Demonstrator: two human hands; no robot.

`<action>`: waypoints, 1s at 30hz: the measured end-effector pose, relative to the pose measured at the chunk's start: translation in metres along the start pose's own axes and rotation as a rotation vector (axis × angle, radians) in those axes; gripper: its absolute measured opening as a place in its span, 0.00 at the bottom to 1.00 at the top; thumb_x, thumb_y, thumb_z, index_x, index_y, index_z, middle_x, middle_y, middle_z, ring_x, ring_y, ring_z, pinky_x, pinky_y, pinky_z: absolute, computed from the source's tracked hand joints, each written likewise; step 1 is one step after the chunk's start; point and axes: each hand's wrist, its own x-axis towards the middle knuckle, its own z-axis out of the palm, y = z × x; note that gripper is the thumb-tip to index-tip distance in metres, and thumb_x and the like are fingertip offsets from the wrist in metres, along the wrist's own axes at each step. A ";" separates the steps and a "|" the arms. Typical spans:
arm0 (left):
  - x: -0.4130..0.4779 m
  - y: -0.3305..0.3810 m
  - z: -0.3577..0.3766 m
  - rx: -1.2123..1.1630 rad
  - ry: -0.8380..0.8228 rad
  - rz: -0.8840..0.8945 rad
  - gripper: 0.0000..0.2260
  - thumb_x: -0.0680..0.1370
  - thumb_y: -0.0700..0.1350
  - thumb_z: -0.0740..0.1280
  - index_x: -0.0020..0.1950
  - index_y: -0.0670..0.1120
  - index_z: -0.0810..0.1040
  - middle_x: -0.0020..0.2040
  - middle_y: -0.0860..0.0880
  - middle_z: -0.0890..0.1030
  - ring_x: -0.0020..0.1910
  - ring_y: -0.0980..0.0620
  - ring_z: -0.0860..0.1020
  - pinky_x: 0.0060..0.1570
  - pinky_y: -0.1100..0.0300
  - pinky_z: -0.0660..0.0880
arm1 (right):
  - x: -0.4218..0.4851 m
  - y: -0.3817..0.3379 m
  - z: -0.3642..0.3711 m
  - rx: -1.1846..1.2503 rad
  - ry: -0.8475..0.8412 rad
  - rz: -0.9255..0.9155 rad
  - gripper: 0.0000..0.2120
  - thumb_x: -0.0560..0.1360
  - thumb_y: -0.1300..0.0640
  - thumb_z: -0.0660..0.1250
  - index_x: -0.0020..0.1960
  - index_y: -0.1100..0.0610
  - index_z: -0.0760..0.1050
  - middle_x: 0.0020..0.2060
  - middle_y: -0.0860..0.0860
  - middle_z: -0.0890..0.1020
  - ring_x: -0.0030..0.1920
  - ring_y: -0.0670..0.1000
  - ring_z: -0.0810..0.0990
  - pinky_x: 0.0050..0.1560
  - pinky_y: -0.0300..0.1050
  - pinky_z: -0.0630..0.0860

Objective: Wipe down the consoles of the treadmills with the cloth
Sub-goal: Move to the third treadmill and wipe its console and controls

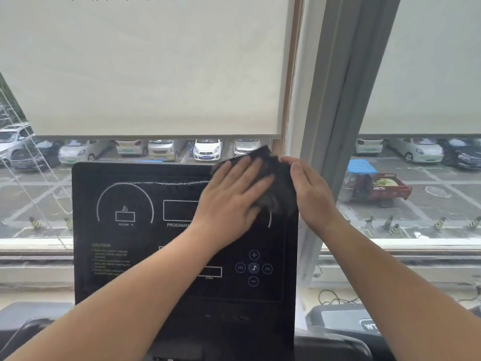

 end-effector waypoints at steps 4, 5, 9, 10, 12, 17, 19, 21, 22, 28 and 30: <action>-0.013 0.043 0.011 -0.059 0.024 -0.143 0.29 0.77 0.51 0.67 0.79 0.52 0.69 0.82 0.45 0.64 0.81 0.40 0.61 0.79 0.40 0.58 | -0.001 -0.001 0.000 -0.018 -0.001 -0.012 0.16 0.86 0.46 0.55 0.66 0.42 0.79 0.61 0.38 0.83 0.65 0.40 0.78 0.71 0.47 0.73; -0.025 0.052 0.015 -0.071 -0.011 -0.063 0.30 0.76 0.51 0.67 0.79 0.52 0.69 0.82 0.46 0.64 0.81 0.40 0.60 0.79 0.40 0.58 | -0.001 -0.001 -0.001 -0.036 0.007 -0.019 0.16 0.87 0.47 0.55 0.66 0.43 0.79 0.61 0.38 0.82 0.65 0.39 0.77 0.72 0.43 0.71; -0.058 0.045 0.018 -0.065 -0.209 0.489 0.29 0.77 0.53 0.64 0.79 0.56 0.66 0.83 0.50 0.61 0.83 0.45 0.56 0.81 0.45 0.51 | -0.002 -0.003 -0.002 -0.075 0.000 -0.016 0.16 0.87 0.48 0.55 0.67 0.44 0.79 0.62 0.38 0.82 0.65 0.39 0.77 0.69 0.38 0.69; -0.054 0.033 0.016 -0.054 -0.231 0.574 0.29 0.78 0.53 0.64 0.79 0.56 0.66 0.83 0.50 0.61 0.83 0.46 0.55 0.82 0.45 0.50 | -0.002 -0.003 -0.002 -0.076 0.000 -0.017 0.16 0.87 0.48 0.55 0.67 0.45 0.79 0.62 0.38 0.82 0.65 0.39 0.77 0.69 0.38 0.69; -0.038 0.009 0.012 -0.011 -0.203 0.542 0.28 0.79 0.54 0.64 0.79 0.56 0.67 0.83 0.50 0.61 0.83 0.47 0.56 0.81 0.44 0.52 | -0.001 -0.002 -0.002 -0.068 0.006 -0.015 0.16 0.87 0.49 0.55 0.67 0.45 0.80 0.61 0.38 0.82 0.65 0.40 0.77 0.69 0.39 0.70; -0.020 0.018 0.007 -0.139 0.049 -0.051 0.25 0.78 0.49 0.67 0.75 0.52 0.75 0.80 0.48 0.68 0.80 0.44 0.64 0.77 0.41 0.61 | 0.001 0.001 0.000 -0.076 -0.001 -0.040 0.15 0.87 0.50 0.55 0.61 0.45 0.81 0.55 0.34 0.82 0.60 0.38 0.78 0.64 0.41 0.74; -0.029 0.039 0.012 -0.153 0.025 -0.071 0.26 0.77 0.49 0.68 0.76 0.52 0.74 0.80 0.48 0.67 0.81 0.43 0.62 0.78 0.41 0.60 | 0.002 0.000 -0.001 -0.103 -0.013 -0.038 0.15 0.87 0.50 0.55 0.62 0.45 0.81 0.56 0.34 0.82 0.60 0.38 0.78 0.64 0.40 0.73; -0.037 0.040 0.013 -0.119 -0.077 0.158 0.28 0.77 0.51 0.68 0.78 0.54 0.70 0.82 0.50 0.63 0.82 0.45 0.59 0.80 0.43 0.56 | 0.003 -0.002 -0.004 -0.133 -0.027 -0.025 0.15 0.87 0.50 0.55 0.62 0.45 0.81 0.57 0.35 0.82 0.61 0.36 0.77 0.65 0.38 0.71; -0.036 0.031 0.010 -0.089 -0.148 0.328 0.29 0.77 0.53 0.67 0.79 0.56 0.68 0.83 0.51 0.62 0.83 0.47 0.57 0.80 0.45 0.53 | 0.003 -0.003 -0.006 -0.143 -0.037 -0.018 0.16 0.87 0.50 0.55 0.62 0.44 0.81 0.57 0.34 0.81 0.61 0.35 0.77 0.65 0.38 0.71; -0.008 0.011 0.004 -0.070 -0.055 0.101 0.27 0.77 0.52 0.68 0.77 0.55 0.72 0.81 0.50 0.66 0.81 0.46 0.62 0.79 0.44 0.57 | 0.005 -0.012 -0.004 -0.113 -0.022 0.063 0.15 0.86 0.49 0.55 0.60 0.45 0.82 0.55 0.37 0.83 0.59 0.38 0.79 0.65 0.42 0.74; -0.017 0.047 0.011 -0.153 -0.007 -0.098 0.26 0.76 0.49 0.68 0.75 0.53 0.74 0.80 0.49 0.67 0.81 0.44 0.63 0.79 0.42 0.58 | 0.004 -0.013 -0.003 -0.113 -0.022 0.066 0.15 0.86 0.49 0.55 0.60 0.45 0.82 0.55 0.38 0.83 0.58 0.38 0.79 0.64 0.40 0.74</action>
